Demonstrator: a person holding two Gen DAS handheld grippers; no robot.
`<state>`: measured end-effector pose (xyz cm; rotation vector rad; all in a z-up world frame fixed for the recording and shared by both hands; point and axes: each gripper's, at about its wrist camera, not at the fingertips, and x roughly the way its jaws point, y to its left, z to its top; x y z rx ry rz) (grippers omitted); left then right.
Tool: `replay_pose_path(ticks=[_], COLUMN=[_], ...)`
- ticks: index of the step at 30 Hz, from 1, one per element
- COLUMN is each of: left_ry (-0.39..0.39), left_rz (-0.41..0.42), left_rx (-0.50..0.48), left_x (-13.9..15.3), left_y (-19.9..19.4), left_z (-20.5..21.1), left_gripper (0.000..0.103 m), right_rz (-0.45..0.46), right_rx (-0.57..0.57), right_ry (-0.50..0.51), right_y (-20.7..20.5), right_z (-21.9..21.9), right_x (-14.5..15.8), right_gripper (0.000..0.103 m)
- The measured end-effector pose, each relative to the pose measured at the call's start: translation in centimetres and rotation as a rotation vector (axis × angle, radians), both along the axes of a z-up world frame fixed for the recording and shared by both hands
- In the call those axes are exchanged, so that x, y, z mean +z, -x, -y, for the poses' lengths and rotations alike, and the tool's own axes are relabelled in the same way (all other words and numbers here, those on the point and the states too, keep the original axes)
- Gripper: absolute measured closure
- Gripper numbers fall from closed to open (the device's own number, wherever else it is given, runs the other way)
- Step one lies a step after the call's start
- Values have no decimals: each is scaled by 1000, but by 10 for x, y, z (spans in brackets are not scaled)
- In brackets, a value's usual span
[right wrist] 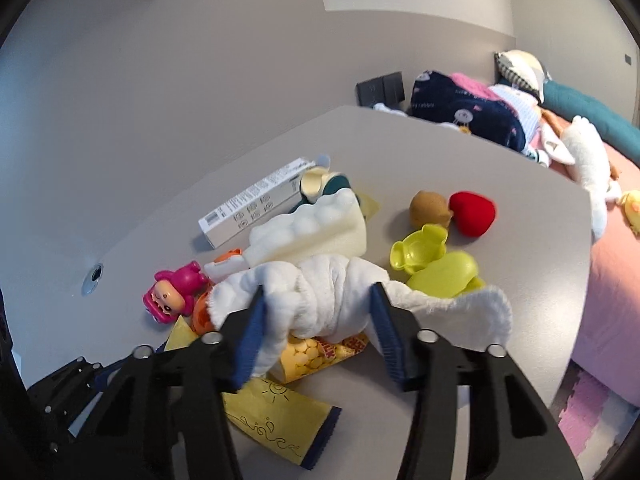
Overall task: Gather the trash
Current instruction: 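Grasp the grey foam corner with the left tool while the right tool grasps the white towel, then carry the foam corner and towel to the bin and release both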
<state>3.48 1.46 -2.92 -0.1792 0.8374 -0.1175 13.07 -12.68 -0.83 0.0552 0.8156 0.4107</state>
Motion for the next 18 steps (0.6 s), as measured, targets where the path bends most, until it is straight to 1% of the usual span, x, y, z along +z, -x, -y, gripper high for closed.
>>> replay_pose_path(ticks=[2,5,7,8,13,15,18], left_ry=[-4,-12,-11,-10,-2,7,1], left_rz=[9,27,39,43,67,77,92], left_rx=[0,-3,-2,0,1,-4,-14], left_x=[3,9,14,16,27,32,39], left_y=[1,4,8,8,18,22,28], left_z=[0,2,4,5,11,14,25], left_gripper=[40,40,40,40,40,40,40], right_rz=[7,23,37,44,45,63,91], right_rx=[-1,-11,-16,-12,-31,-43,-53], right_ry=[-12,-36,-43,-56,-92,-109,-113], right_y=[3,10,14,16,22,28,39], right_z=[5,14,20,23,41,50,64], right_x=[3,11,17,20,30,37,48], right_gripper=[64,69,74,91,91,91,91])
